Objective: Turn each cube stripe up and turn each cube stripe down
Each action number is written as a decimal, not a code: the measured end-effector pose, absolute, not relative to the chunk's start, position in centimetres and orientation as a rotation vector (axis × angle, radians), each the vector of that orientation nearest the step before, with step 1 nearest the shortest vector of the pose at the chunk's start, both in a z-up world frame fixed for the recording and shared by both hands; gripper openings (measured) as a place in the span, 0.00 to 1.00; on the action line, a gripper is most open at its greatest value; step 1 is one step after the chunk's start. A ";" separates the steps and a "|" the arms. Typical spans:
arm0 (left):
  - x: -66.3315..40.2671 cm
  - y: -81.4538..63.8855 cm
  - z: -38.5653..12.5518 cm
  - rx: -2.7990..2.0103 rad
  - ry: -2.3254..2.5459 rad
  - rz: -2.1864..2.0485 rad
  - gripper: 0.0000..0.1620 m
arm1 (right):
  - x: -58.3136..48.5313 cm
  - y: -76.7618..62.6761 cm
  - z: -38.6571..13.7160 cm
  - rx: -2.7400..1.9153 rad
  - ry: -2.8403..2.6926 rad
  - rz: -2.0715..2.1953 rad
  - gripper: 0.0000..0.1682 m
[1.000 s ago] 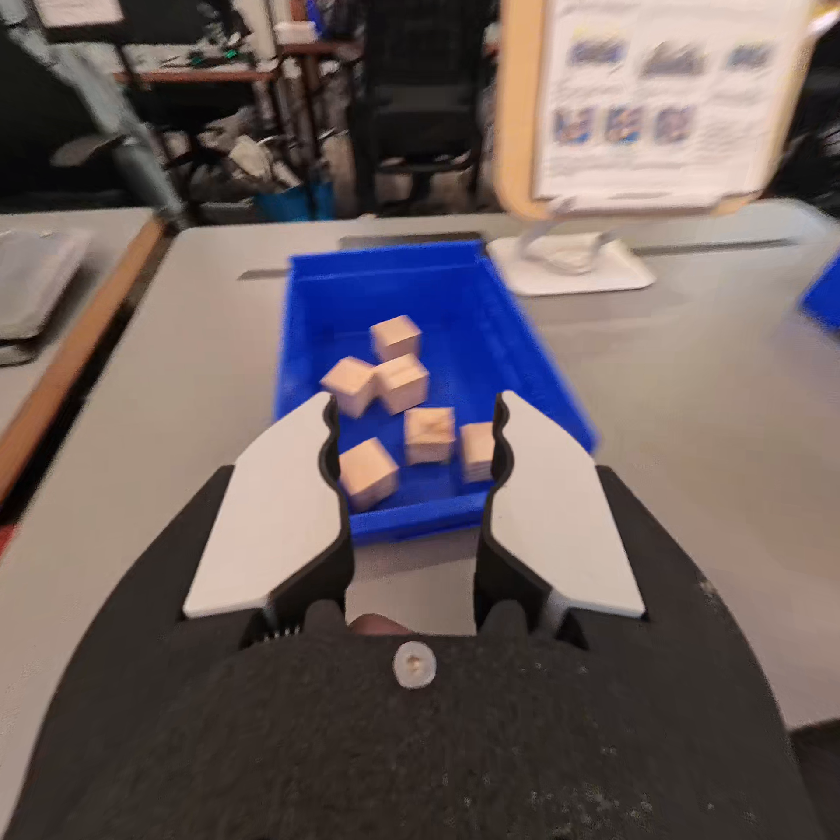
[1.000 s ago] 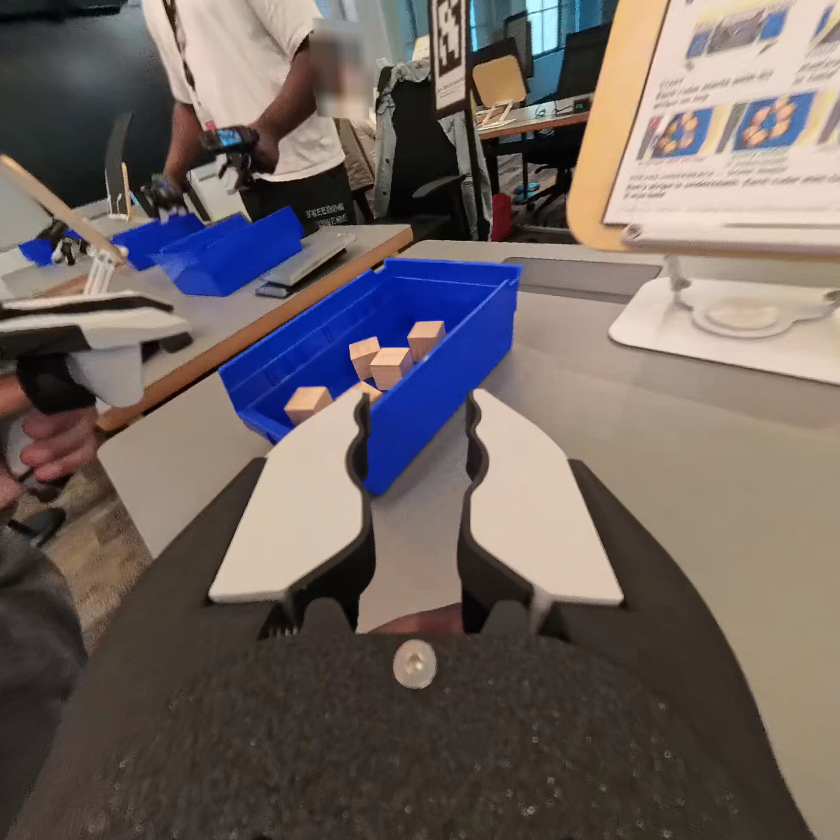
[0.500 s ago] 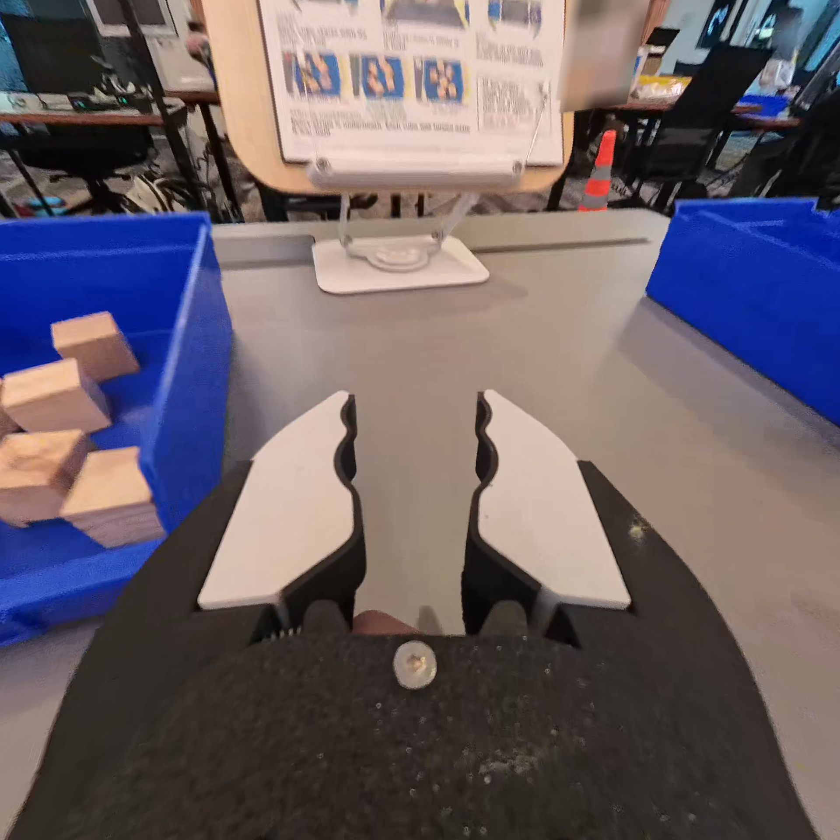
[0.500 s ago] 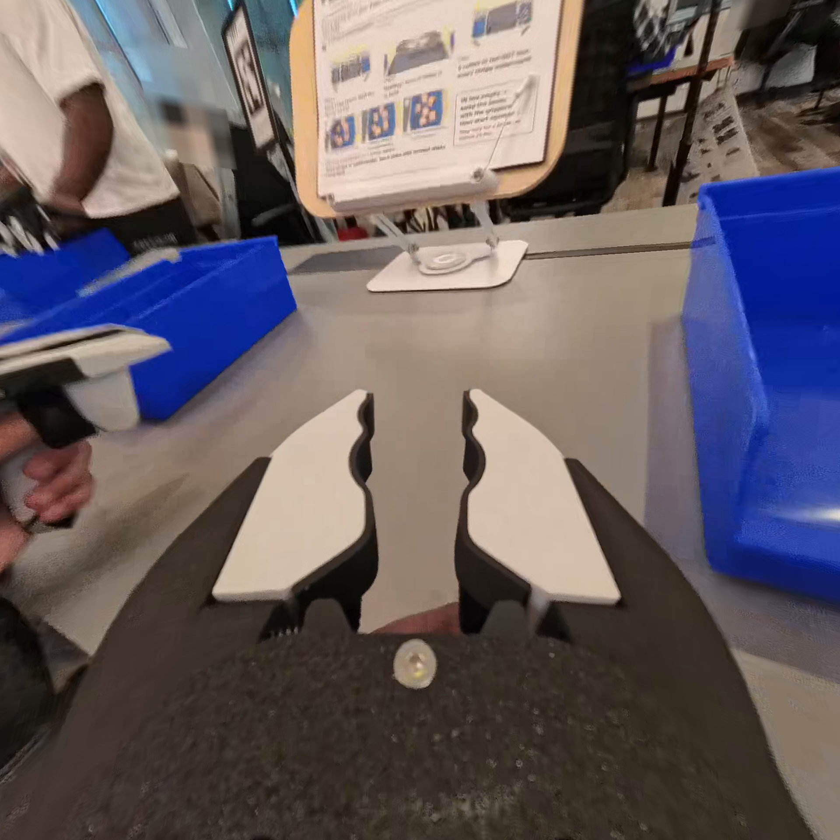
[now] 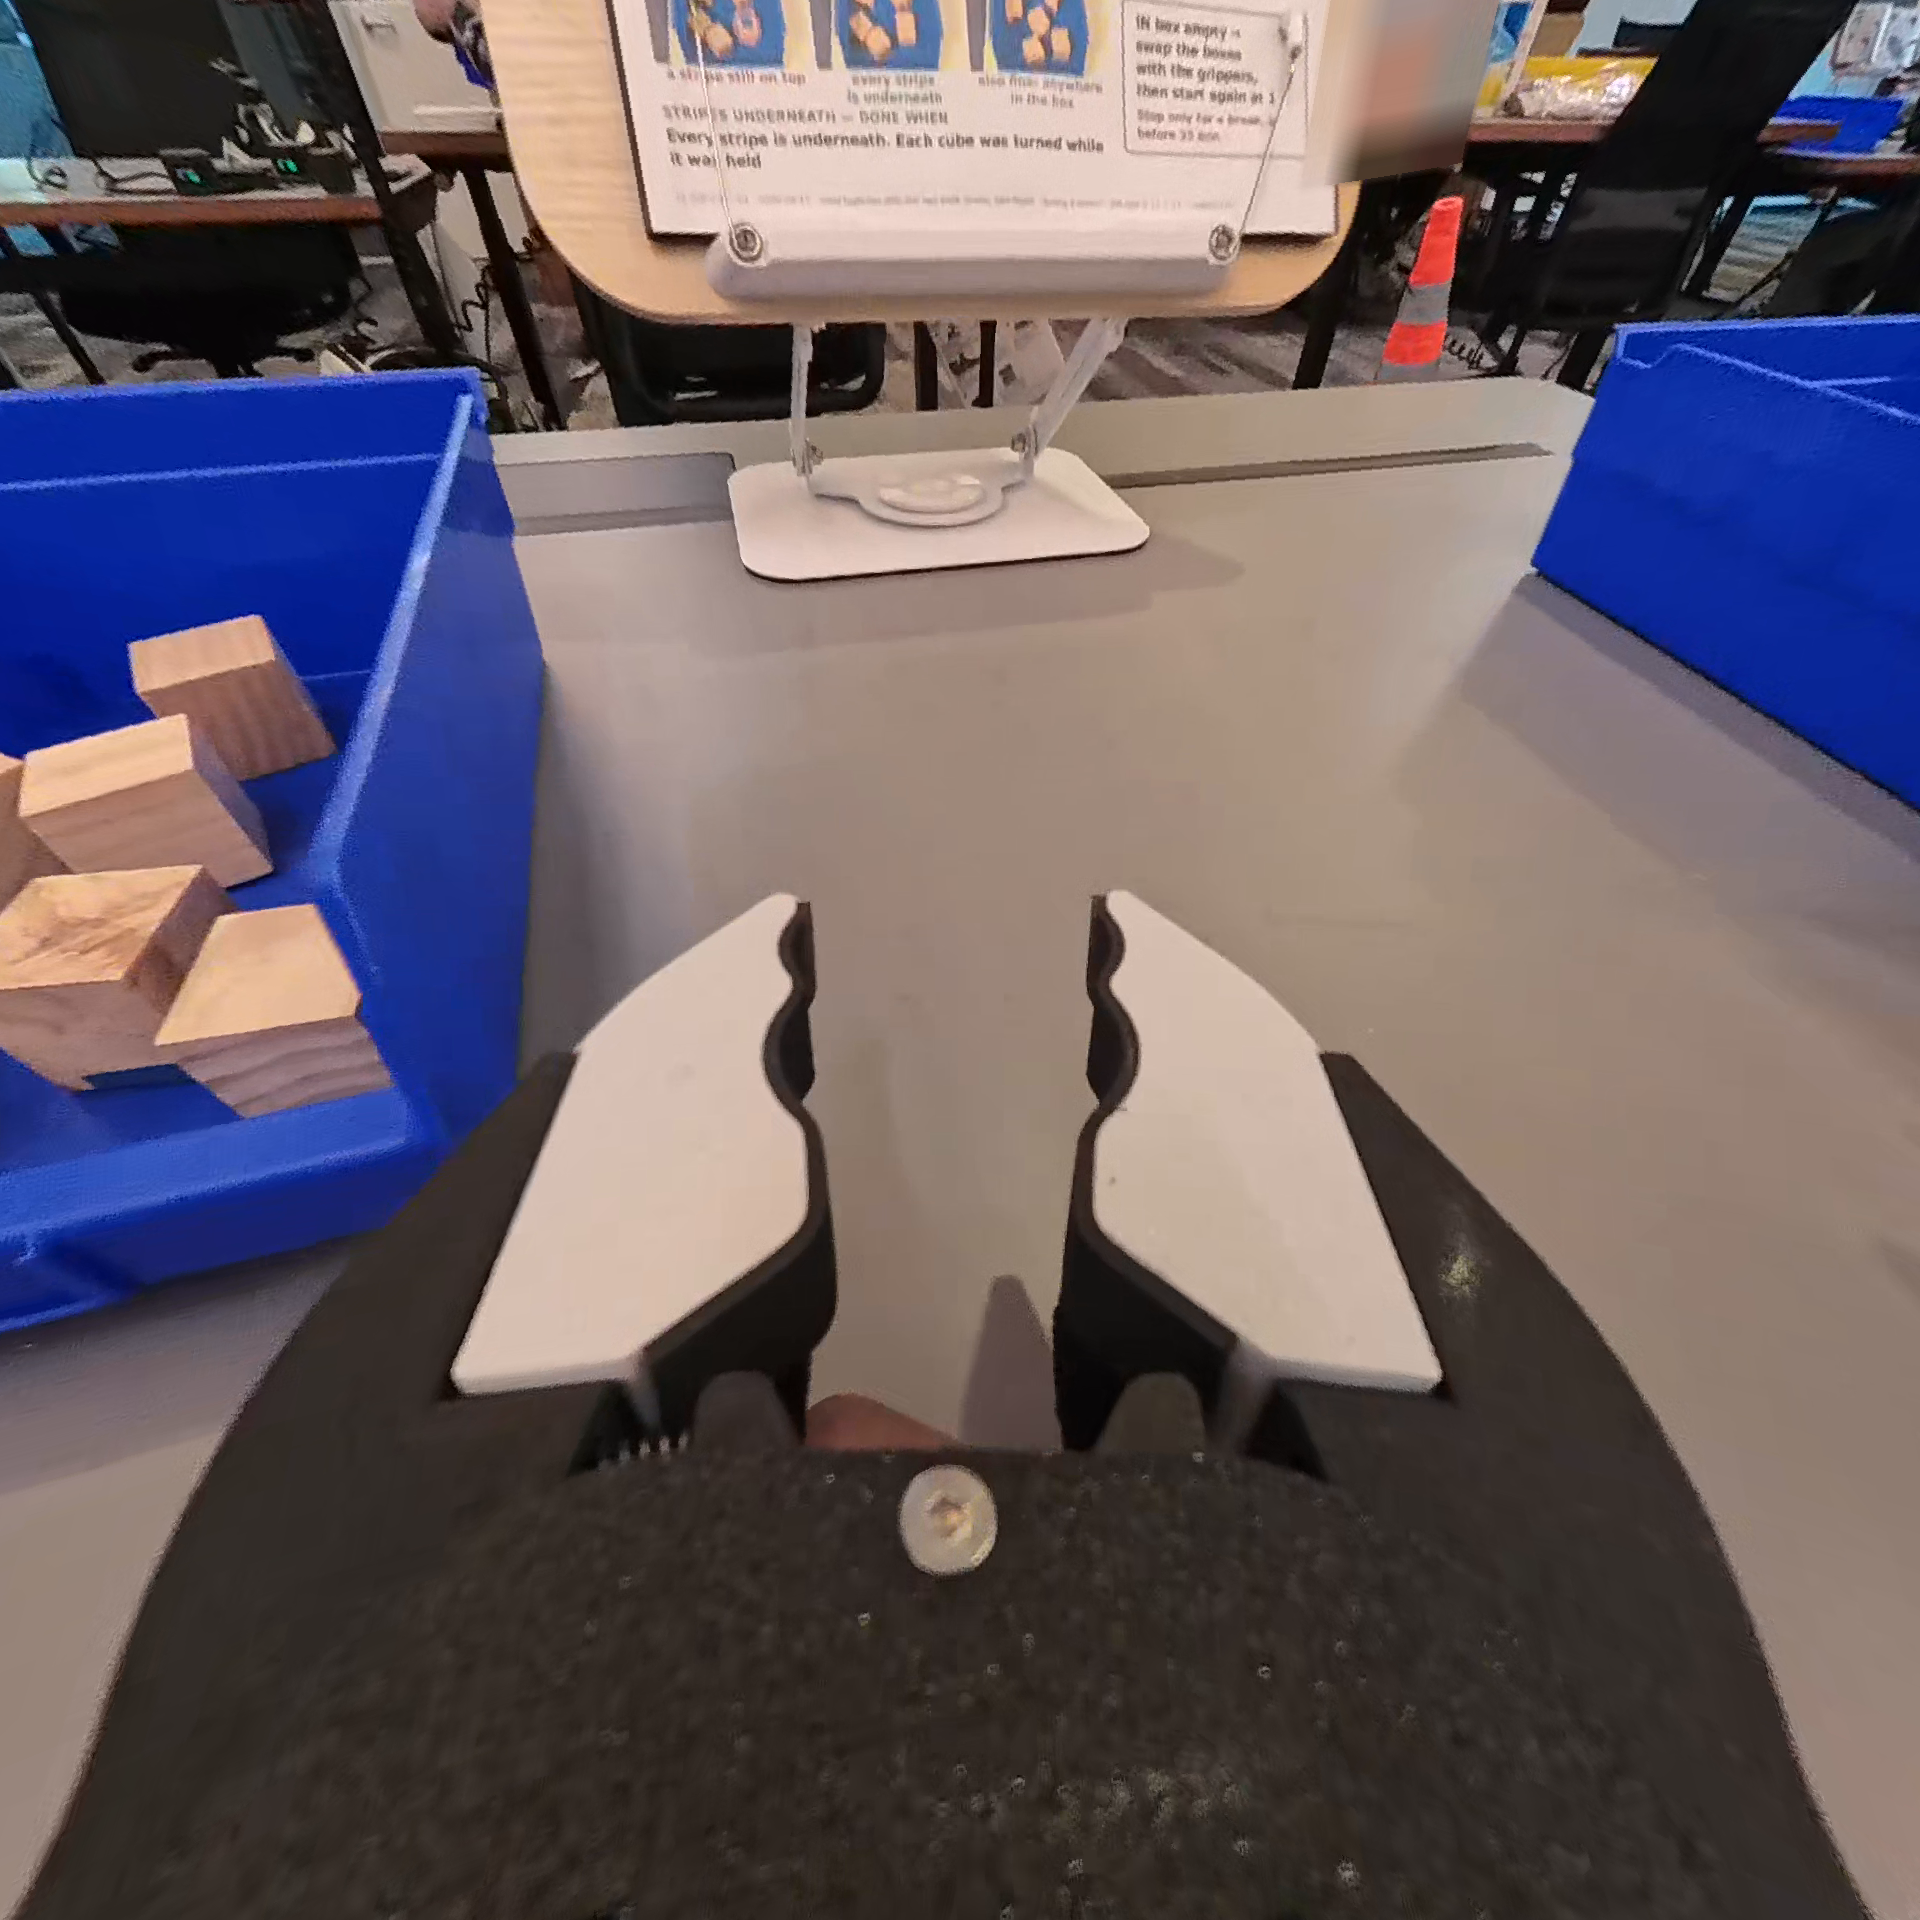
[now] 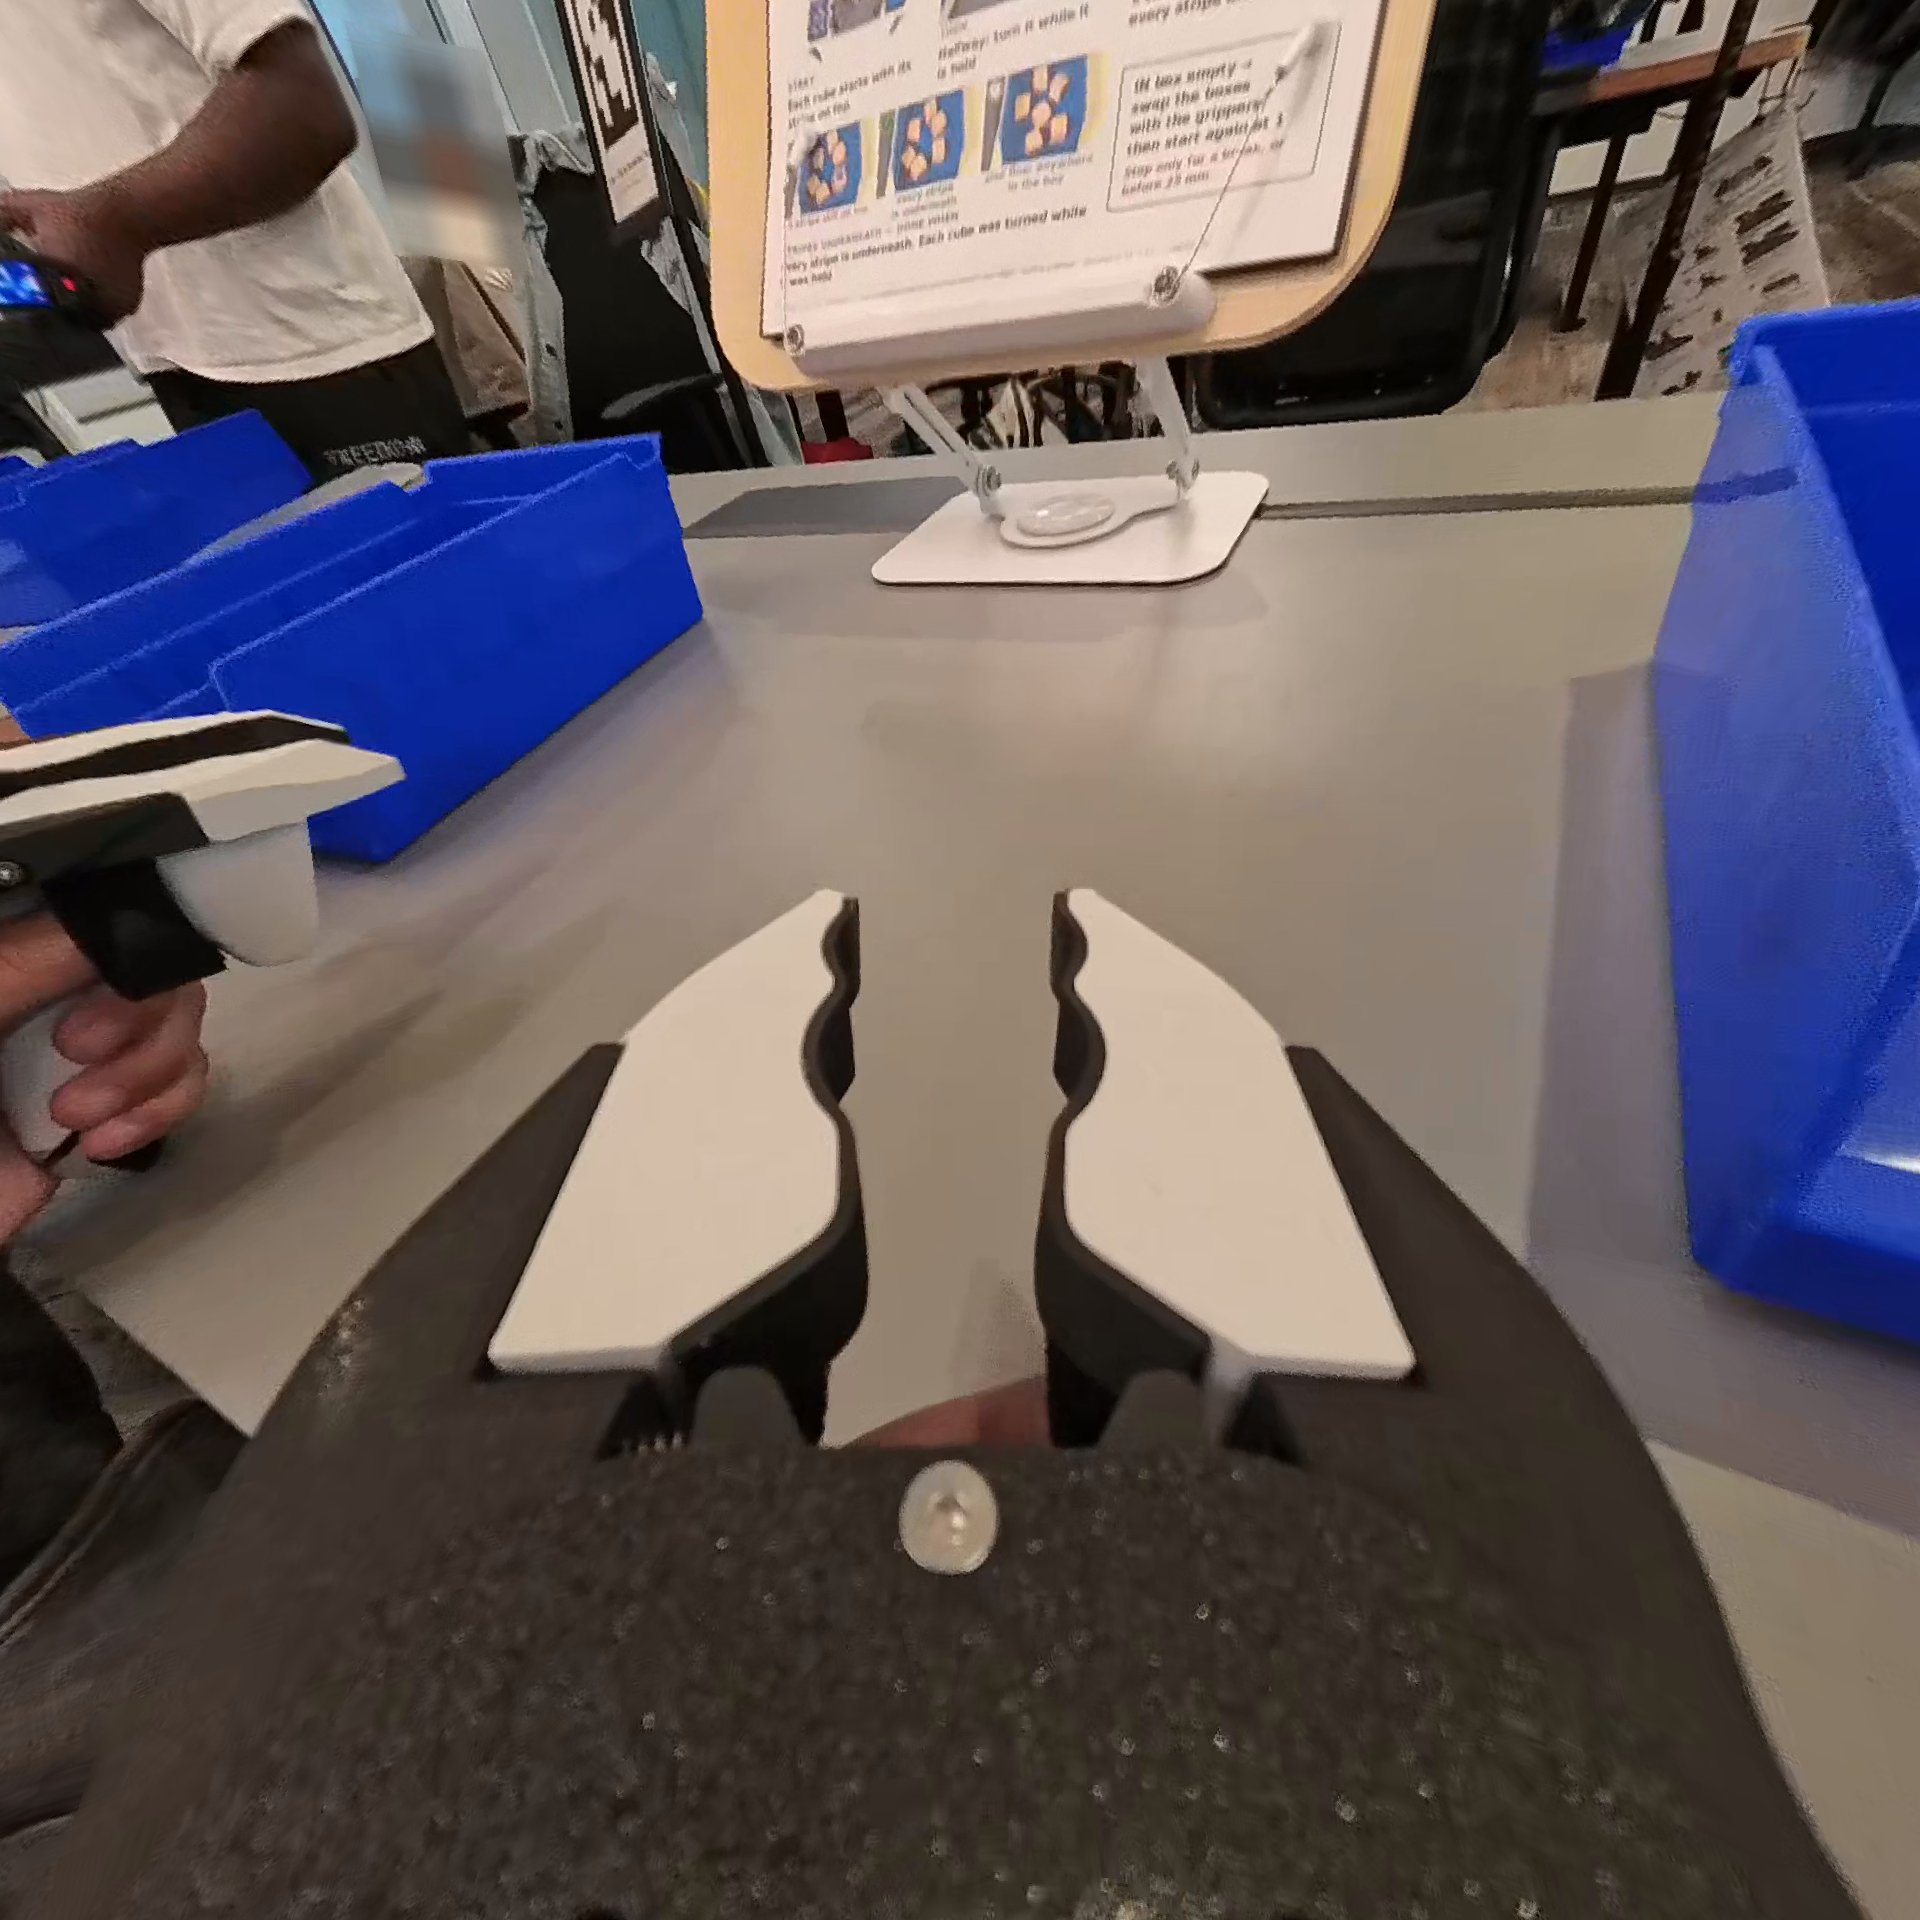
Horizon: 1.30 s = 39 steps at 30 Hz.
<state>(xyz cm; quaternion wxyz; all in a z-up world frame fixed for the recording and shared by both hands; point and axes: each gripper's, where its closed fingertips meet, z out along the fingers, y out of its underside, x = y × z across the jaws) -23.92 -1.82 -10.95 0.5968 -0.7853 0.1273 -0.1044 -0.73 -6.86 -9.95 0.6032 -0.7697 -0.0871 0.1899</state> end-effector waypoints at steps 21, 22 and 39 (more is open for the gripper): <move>-20.9 2.4 -12.9 -1.886 0.501 0.196 0.31 | -23.2 -14.8 -4.6 -1.593 -0.873 0.535 0.00; -20.8 2.3 -13.0 -1.884 0.509 0.208 0.30 | -23.2 -14.6 -4.5 -1.611 -0.857 0.540 0.00; -22.6 2.5 -12.6 -1.882 0.589 0.461 0.31 | -22.2 -14.7 -5.3 -1.695 -0.864 0.554 0.00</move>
